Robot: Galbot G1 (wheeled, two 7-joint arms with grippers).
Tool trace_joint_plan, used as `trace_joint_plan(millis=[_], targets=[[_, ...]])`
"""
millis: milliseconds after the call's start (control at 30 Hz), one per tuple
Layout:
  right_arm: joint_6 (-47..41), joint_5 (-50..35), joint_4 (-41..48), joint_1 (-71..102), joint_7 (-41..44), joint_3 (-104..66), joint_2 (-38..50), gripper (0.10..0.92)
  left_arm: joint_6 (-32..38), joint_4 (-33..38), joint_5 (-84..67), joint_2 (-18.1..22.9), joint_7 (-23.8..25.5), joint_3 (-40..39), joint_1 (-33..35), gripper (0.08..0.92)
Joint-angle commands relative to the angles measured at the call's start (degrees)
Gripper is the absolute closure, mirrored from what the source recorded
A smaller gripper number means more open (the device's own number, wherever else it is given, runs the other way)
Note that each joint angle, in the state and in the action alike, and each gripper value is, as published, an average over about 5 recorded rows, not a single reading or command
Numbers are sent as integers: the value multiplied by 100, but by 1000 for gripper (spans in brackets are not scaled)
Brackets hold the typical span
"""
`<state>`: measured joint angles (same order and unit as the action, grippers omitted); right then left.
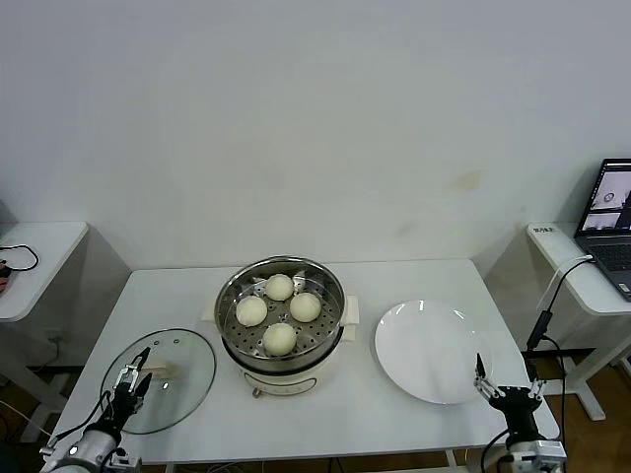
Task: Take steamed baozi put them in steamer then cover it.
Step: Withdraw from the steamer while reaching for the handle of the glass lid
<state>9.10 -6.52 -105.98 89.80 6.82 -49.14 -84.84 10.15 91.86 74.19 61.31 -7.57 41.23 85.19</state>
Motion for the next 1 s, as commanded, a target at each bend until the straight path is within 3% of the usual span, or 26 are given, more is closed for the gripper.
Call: trace_joint_plan(millis=[33, 1000], targets=[[6, -36, -15, 141, -1, -80, -86, 202, 5, -624, 163, -120, 23, -263, -646, 177], [-9, 221, -18, 151, 32, 200, -264, 203, -149, -1025, -648, -54, 241, -439, -1136, 177]])
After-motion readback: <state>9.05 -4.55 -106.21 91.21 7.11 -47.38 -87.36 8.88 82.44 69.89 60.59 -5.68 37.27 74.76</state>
